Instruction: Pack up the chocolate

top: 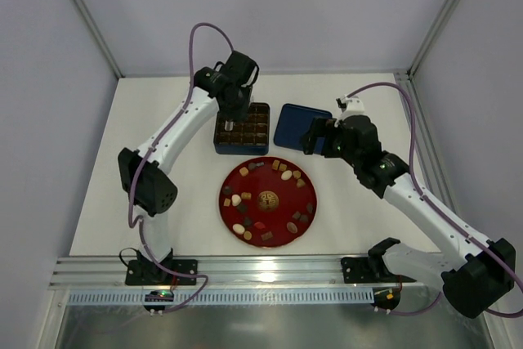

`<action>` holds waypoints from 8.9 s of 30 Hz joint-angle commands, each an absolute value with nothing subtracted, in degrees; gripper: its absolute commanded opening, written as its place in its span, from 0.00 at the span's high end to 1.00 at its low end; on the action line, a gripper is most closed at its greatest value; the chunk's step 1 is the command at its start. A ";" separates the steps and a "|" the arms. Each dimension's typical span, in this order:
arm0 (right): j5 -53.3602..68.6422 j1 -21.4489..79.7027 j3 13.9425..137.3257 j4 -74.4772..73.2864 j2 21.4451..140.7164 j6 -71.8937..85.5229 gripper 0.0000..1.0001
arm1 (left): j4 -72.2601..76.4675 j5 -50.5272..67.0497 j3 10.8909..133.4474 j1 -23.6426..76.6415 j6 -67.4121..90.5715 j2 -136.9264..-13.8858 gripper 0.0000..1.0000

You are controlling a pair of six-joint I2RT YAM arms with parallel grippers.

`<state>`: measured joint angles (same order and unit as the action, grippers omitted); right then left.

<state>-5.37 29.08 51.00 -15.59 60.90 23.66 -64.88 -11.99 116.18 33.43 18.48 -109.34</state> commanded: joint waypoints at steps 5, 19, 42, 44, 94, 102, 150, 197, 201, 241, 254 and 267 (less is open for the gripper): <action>-5.54 29.09 53.35 -15.21 60.64 22.50 0.00 | -62.49 -13.80 122.43 32.52 15.29 -115.66 0.73; -5.36 29.18 52.91 -15.12 60.47 22.59 0.00 | -62.31 -14.68 122.34 32.34 14.50 -117.86 0.70; -5.62 29.09 52.21 -15.29 59.85 22.85 0.00 | -62.75 -14.68 124.98 32.34 13.89 -117.78 0.62; -5.62 29.09 52.21 -15.29 59.94 22.68 0.00 | -62.84 -14.07 125.07 32.34 14.23 -116.38 0.61; -6.33 29.09 51.06 -15.03 58.71 22.94 0.00 | -58.18 -13.97 90.00 53.96 28.65 -97.56 0.61; -6.24 29.00 50.89 -14.94 58.62 22.85 0.00 | -58.10 -13.89 89.91 54.05 28.39 -98.61 0.61; -5.19 29.09 50.89 -14.33 59.50 23.38 0.00 | -61.18 -15.73 104.84 41.58 21.19 -95.61 0.82; -6.06 29.09 51.07 -15.47 58.80 22.85 0.00 | -58.36 -14.24 120.50 36.56 16.26 -118.47 0.73; -6.15 29.09 51.15 -15.47 58.80 22.85 0.00 | -58.71 -14.41 120.94 36.56 16.17 -118.83 0.71; -6.41 29.09 51.15 -15.03 58.80 23.20 0.00 | -61.34 -9.85 108.73 40.16 18.89 -99.24 0.62; -11.51 28.22 53.96 -19.77 57.92 21.80 0.00 | -62.40 -7.21 91.68 55.98 27.23 -86.84 0.62; -7.91 21.10 54.40 -21.97 56.95 21.97 0.00 | -62.75 -7.21 83.23 70.56 35.07 -84.02 0.61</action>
